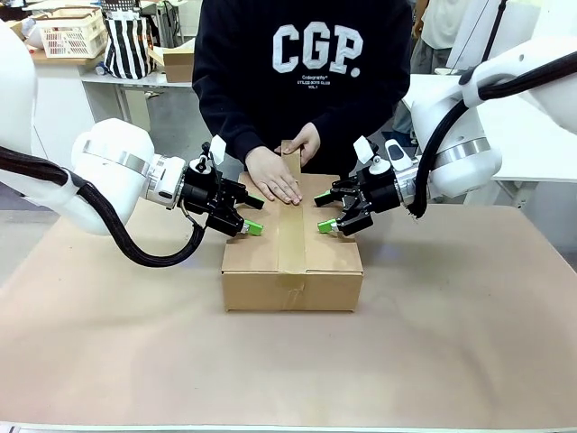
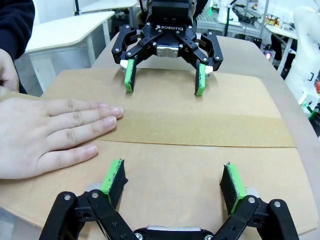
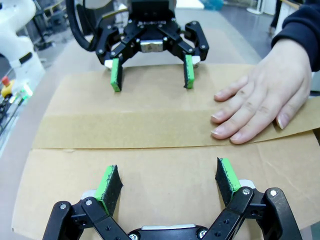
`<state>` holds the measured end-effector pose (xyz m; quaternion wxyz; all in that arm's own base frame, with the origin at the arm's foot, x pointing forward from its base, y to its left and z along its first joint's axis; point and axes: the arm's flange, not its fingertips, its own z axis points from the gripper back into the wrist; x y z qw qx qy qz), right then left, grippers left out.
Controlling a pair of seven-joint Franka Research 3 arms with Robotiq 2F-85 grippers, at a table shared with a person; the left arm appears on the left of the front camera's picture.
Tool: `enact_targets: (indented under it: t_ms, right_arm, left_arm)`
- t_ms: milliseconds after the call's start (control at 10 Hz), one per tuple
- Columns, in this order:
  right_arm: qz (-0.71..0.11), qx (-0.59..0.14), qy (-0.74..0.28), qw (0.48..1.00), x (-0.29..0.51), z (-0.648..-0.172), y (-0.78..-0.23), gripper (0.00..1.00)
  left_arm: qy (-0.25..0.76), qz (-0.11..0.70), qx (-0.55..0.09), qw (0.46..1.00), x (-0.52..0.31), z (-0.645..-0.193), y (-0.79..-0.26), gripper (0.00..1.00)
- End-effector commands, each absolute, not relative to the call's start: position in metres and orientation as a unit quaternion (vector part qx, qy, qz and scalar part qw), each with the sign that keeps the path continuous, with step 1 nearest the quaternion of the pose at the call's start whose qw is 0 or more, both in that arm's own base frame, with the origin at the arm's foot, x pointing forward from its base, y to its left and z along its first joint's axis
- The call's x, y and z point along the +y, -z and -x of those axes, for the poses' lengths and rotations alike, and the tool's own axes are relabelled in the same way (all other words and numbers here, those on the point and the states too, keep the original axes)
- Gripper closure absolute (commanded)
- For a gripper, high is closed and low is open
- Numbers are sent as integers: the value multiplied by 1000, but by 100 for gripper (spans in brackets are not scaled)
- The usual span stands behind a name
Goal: Pack the gift set into the box.
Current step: Press and hold the closed box until the human finishes sealing it.
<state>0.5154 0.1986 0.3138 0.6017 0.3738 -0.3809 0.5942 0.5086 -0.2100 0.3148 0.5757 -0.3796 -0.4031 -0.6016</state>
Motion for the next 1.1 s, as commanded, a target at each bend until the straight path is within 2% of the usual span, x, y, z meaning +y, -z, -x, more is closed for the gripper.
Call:
enact_targets:
  t_ms: [0,1000]
  right_arm:
    - [-372,-381,-595,602,199,-515,-311,0]
    - [-372,-381,-595,602,199,-515,-311,0]
  left_arm:
    - [601,380,-402,577,-209,-508,-313,0]
    - [601,380,-402,577,-209,-508,-313,0]
